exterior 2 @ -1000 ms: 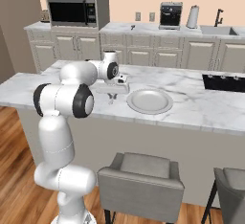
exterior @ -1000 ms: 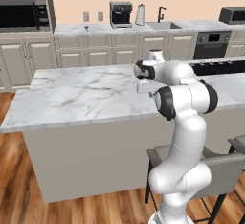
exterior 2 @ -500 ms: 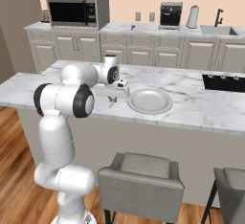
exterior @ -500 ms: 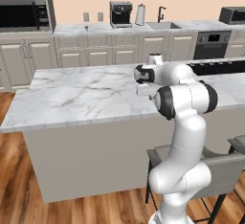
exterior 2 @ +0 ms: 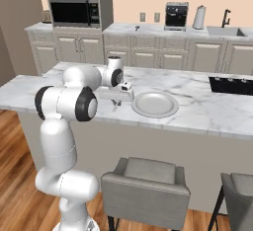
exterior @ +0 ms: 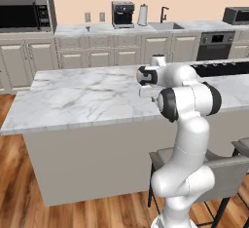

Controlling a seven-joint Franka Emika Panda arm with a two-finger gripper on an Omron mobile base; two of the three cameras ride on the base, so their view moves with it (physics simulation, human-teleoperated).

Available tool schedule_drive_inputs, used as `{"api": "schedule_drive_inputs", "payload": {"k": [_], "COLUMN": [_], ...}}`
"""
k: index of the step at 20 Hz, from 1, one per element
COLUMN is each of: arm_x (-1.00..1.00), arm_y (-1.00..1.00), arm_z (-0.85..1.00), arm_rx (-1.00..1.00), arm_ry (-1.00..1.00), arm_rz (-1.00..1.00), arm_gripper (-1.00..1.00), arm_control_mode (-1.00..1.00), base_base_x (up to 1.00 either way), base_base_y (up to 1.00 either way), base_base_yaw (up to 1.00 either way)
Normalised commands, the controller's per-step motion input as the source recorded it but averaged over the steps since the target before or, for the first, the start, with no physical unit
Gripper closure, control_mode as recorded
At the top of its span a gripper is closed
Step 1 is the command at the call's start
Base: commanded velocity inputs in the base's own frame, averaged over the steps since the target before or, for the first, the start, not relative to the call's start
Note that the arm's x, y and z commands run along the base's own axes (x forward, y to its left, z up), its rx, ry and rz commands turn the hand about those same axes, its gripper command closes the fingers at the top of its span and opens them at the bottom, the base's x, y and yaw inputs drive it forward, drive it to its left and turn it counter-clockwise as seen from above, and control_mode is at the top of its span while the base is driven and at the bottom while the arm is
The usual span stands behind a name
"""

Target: Take the fork and place it on the left side of the plate. Then take the spoon and place it on the right side of the plate. Make sure they're directly next to the plate.

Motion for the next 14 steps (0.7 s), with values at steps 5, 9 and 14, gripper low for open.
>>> {"api": "schedule_drive_inputs", "payload": {"k": [5, 9, 14], "arm_x": [0.00, -0.21, -0.30], "arm_y": [-0.01, -0.01, 0.03], "arm_z": [-0.13, 0.26, 0.75], "arm_rx": [0.00, 0.00, 0.00], "arm_ry": [0.00, 0.00, -0.05], "arm_rz": [0.00, 0.01, 0.03], "arm_gripper": [-1.00, -1.00, -1.00], "arm_control_mode": [-1.00, -1.00, -1.00], "base_base_x": [0.00, 0.00, 0.00], "base_base_y": [0.00, 0.00, 0.00], "base_base_yaw": [0.00, 0.00, 0.00]}}
